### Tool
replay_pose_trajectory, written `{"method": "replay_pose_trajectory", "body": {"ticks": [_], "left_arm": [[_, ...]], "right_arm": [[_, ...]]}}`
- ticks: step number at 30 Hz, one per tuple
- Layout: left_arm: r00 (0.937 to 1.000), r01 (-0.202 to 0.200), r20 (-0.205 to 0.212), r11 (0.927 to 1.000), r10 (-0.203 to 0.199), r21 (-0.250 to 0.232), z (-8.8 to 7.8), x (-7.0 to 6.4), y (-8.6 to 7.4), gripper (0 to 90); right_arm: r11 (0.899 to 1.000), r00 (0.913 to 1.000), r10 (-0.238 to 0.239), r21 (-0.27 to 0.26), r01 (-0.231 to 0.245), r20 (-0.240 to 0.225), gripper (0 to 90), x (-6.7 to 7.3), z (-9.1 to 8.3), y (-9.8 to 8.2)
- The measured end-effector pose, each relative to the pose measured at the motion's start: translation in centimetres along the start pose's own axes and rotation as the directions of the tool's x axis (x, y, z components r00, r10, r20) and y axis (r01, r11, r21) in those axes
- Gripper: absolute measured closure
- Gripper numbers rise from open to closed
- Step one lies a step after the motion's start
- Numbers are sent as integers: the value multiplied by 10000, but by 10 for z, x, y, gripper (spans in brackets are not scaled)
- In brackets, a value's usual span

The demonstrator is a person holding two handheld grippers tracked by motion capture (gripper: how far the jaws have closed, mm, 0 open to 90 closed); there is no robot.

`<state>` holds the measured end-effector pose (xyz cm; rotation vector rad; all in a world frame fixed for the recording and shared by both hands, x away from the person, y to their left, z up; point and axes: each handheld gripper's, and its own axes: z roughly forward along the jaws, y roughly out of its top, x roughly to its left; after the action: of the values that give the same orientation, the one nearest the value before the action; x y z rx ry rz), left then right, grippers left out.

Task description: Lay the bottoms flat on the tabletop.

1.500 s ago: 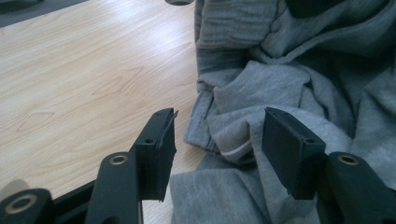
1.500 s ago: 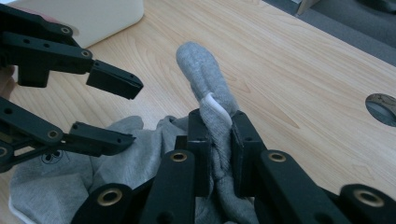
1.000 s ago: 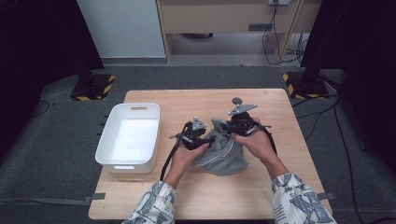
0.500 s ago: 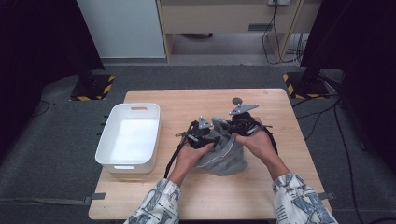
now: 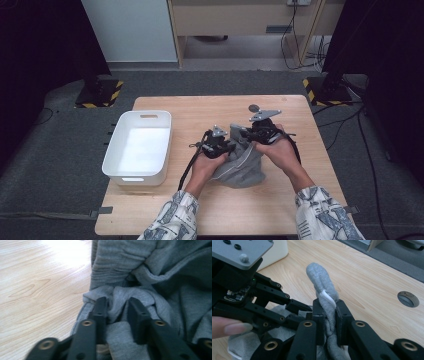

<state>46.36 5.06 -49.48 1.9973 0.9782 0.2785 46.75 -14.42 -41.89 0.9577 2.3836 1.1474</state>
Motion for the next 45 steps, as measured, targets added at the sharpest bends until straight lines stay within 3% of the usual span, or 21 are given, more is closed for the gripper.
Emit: {"method": "replay_pose_trajectory", "body": {"ticks": [5,12,15,28,33,36,40,45], "left_arm": [[9994,-327,-127,9995,327,34,-1,-2,0,806],[9950,-843,-554,9962,830,-216,-17,-4,8,823],[9948,-837,-611,9958,813,-375,-25,-3,13,823],[9959,-900,-158,9929,890,-775,-42,-4,25,824],[9965,-838,-129,9939,831,-713,-46,0,25,846],[9944,-1047,-198,9931,1038,-522,-45,1,23,856],[9953,-972,-87,9925,968,-738,-54,3,28,858],[9934,-1122,-319,9901,1099,-842,-65,7,35,859]], "right_arm": [[9999,10000,94,-47,-94,18,811,-4,-2,-2],[9986,9991,406,-335,-403,80,814,-10,-13,-1],[9974,9984,534,-501,-525,166,815,-13,-19,0],[9954,9980,577,-781,-555,267,818,-21,-32,0],[9958,9981,564,-742,-544,253,818,-19,-33,1],[9968,9988,435,-680,-418,235,817,-17,-32,2],[9972,9987,417,-640,-398,285,818,-18,-31,1],[9964,9982,495,-707,-470,347,818,-21,-36,0]]}}
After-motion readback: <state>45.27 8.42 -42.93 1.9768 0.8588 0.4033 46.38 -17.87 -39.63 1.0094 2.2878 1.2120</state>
